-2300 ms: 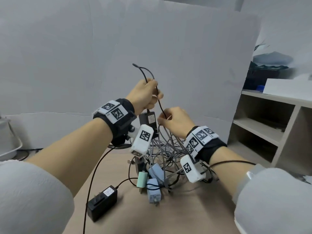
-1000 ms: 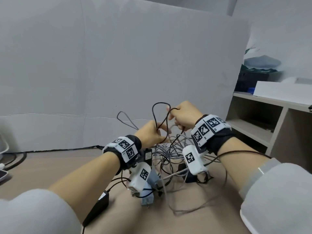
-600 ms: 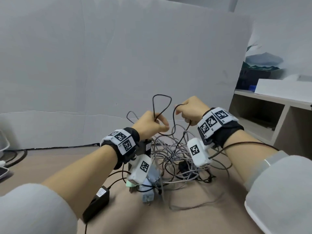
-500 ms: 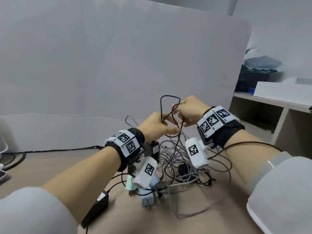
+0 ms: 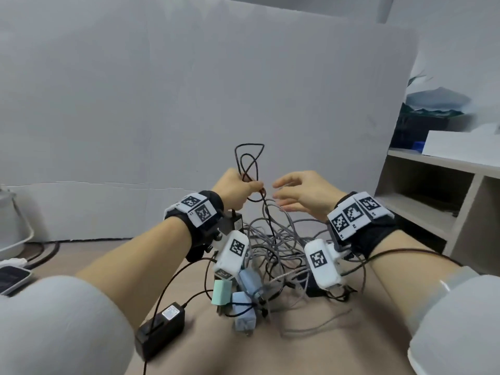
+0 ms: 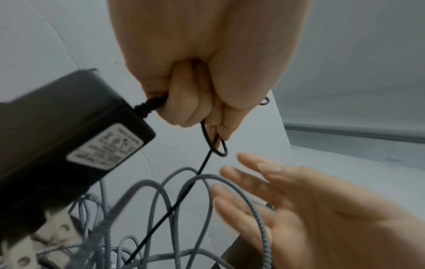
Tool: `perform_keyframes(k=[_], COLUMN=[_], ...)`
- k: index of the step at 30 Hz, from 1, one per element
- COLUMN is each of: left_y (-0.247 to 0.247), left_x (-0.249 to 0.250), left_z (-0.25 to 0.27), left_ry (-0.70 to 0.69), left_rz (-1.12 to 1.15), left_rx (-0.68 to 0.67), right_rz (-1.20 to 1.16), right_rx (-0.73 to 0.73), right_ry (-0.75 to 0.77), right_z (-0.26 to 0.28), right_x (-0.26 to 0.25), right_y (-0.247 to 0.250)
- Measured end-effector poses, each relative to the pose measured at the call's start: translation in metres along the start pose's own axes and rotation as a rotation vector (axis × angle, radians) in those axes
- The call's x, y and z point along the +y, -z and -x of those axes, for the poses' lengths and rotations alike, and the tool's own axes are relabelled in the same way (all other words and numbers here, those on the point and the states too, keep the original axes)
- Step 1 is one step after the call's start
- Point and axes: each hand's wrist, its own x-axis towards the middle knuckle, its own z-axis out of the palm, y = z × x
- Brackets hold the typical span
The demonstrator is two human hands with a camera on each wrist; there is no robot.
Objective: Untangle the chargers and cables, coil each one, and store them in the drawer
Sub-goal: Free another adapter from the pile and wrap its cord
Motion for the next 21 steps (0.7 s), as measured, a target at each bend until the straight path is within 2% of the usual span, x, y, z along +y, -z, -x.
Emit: perform_keyframes(k=[3,7,14,21], left_y=[0.004,0.011,0.021,0.023], left_x=[-0.002,0.005,0.012,0.013], left_z=[-0.003,-0.005,0.001,0.003], left_ry=[-0.001,-0.028,-0.079,-0.117], left_rz=[0.056,0.093,0.224,0.198], left_rx=[0.032,0.053,0.051,0.059], right_rz=[0.144,0.253,0.032,-0.208], right_rx=[-0.053,-0.012,0.011,-0.077], right_ry=[0.020,0.057,0.096,-0.030], right_z=[-0.008,-0.017,-0.015,-0.009], right_x=[0.013,0.021,0.024,0.021], right_y=[-0.021,-0.037,-0.030,-0.025])
